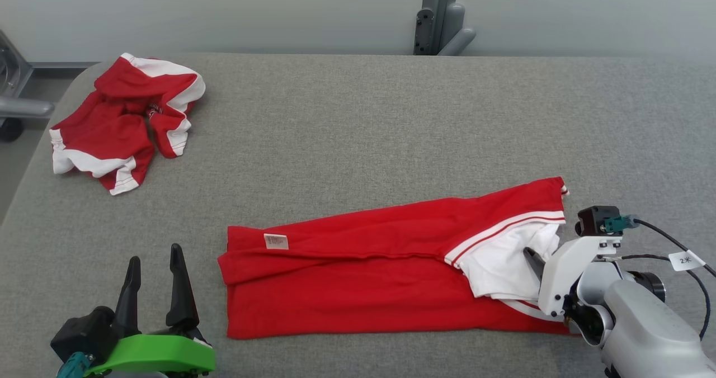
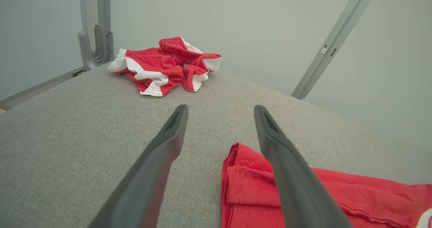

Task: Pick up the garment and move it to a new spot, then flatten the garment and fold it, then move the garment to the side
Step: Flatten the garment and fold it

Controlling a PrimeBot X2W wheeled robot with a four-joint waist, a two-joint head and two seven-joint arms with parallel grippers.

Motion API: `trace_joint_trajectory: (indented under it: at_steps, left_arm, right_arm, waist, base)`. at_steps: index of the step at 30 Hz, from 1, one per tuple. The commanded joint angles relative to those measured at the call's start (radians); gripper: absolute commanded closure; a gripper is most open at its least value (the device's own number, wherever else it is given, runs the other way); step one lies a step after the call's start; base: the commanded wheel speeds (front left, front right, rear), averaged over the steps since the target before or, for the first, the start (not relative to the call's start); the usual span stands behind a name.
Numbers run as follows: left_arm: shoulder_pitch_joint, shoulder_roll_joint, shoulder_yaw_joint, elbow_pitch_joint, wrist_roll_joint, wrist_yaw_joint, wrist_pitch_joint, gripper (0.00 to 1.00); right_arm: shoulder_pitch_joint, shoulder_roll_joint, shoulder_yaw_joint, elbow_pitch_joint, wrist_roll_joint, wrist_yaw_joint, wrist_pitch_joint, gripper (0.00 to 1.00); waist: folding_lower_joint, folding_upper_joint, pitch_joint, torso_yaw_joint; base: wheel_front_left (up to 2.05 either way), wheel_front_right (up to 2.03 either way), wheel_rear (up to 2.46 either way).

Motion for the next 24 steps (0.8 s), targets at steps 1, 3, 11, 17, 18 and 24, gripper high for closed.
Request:
trace_joint_trajectory:
  at_steps: [1, 3, 11, 17, 18, 24]
  left_arm:
    - [0.009, 0.004, 0.005, 0.001, 0.007, -0.003, -0.003, 0.0]
    - [0.009, 0.003, 0.006, 0.0, 0.007, -0.002, -0.003, 0.0]
    - [0.011, -0.004, 0.011, -0.009, 0.012, -0.002, -0.002, 0.0]
    - [0.0, -0.01, 0.013, -0.015, 0.017, -0.005, -0.002, 0.0]
    - [-0.004, -0.011, 0.013, -0.014, 0.018, -0.007, -0.002, 0.0]
    - [-0.02, -0.016, 0.009, -0.008, 0.024, -0.01, -0.003, 0.0]
  right_arm:
    - [0.008, 0.008, 0.022, 0.027, 0.008, 0.003, -0.004, 1.0]
    - [-0.007, 0.002, 0.035, 0.038, 0.013, 0.001, -0.022, 1.0]
    - [-0.067, -0.045, 0.065, 0.055, 0.042, 0.0, -0.087, 1.0]
    - [-0.103, -0.123, 0.064, 0.056, 0.062, 0.0, -0.108, 1.0]
    - [-0.108, -0.138, 0.062, 0.058, 0.064, 0.0, -0.109, 1.0]
    - [-0.128, -0.186, 0.048, 0.046, 0.088, 0.001, -0.119, 1.0]
  waist:
    - [0.0, 0.007, 0.0, -0.006]
    - [0.0, 0.007, 0.002, -0.016]
    - [0.0, 0.007, 0.004, -0.086]
    - [0.0, 0.007, 0.013, -0.158]
    - [0.0, 0.007, 0.015, -0.169]
    - [0.0, 0.007, 0.028, -0.216]
  base:
    - [0.0, 0.0, 0.0]
    - [0.0, 0.0, 0.0]
    - [0.0, 0.0, 0.0]
    - [0.0, 0.0, 0.0]
    - [0.0, 0.0, 0.0]
    - [0.0, 0.0, 0.0]
